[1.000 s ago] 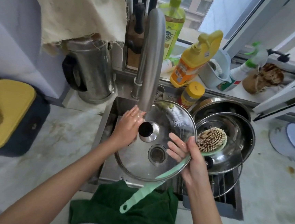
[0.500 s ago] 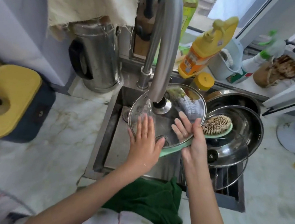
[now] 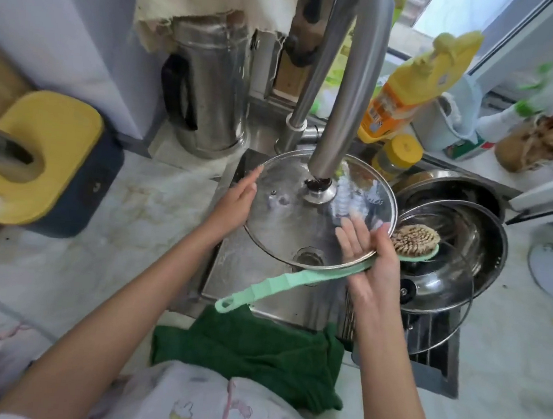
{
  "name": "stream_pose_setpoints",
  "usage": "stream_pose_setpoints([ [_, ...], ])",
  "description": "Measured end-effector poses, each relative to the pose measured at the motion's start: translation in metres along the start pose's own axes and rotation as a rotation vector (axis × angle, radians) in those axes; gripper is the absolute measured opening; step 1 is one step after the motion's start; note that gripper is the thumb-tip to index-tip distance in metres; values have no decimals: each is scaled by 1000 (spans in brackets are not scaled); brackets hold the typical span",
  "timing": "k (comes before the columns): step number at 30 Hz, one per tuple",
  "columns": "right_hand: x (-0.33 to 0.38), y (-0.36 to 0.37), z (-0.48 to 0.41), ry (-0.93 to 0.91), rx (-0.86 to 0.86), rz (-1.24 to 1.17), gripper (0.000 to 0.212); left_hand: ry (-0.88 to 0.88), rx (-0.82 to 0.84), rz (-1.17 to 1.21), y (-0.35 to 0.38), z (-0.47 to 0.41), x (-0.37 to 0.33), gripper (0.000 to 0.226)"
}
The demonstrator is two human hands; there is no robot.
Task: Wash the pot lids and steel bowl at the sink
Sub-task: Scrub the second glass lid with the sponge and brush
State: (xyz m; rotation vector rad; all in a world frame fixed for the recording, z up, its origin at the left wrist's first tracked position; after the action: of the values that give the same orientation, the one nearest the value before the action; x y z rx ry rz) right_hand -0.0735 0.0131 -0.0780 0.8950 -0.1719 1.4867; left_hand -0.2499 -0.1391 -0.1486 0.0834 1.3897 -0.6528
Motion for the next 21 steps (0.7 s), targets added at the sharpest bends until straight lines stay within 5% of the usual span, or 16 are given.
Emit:
stream_pose_setpoints([
  [8,4,-5,8,-25,31,36,54,-119,-111,-345,5,-3,-31,43],
  [12,-1,-1,9,-13,108,95,60,162,-14,-454,42,66,-23,52],
  [15,1,-6,10,-1,144,211,55,293,-8,-343,45,71,-20,50],
  [19,6,-12,12,29,261,403,33,203,-45,-143,28,21,-31,47],
  [21,4,-12,10,52,315,484,59,176,65,-99,30,-1,-43,50],
])
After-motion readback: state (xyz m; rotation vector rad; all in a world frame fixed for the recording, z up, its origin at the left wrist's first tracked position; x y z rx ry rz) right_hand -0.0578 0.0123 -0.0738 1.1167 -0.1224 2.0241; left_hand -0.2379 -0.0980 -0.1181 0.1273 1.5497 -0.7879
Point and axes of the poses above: each hand's wrist, its own z-axis away from the middle knuckle, its own y-axis out of the palm, x = y × z, the point moved 7 cm from there along -z, towards the middle knuckle, and after that the axes turned 10 degrees about -x, right-handed, at the moved point
